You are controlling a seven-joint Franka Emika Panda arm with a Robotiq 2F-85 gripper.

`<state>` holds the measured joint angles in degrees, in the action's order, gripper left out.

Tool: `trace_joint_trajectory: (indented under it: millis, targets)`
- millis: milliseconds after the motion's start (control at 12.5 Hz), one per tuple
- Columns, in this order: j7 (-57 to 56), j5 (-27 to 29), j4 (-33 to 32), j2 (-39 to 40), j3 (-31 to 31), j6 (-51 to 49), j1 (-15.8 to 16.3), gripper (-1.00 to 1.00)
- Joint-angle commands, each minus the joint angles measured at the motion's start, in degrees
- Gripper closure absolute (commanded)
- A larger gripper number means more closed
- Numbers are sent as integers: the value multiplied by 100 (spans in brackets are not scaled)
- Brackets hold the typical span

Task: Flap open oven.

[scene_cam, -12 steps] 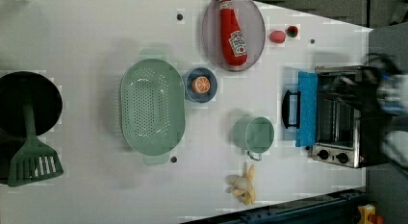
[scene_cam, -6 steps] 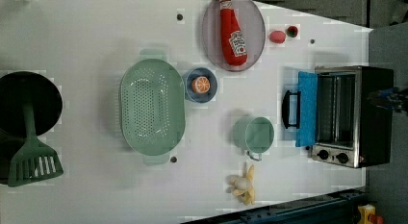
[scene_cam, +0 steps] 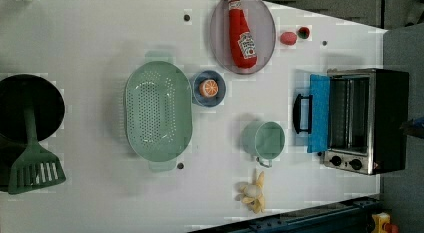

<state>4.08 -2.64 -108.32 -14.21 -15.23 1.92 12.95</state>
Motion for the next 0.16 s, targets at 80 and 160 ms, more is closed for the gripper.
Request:
trace_joint_trajectory:
  millis: [80, 160]
  targets:
    - [548, -25, 90, -11, -112, -137, -6, 65]
    - [548, -26, 90, -11, -130, -134, -15, 65]
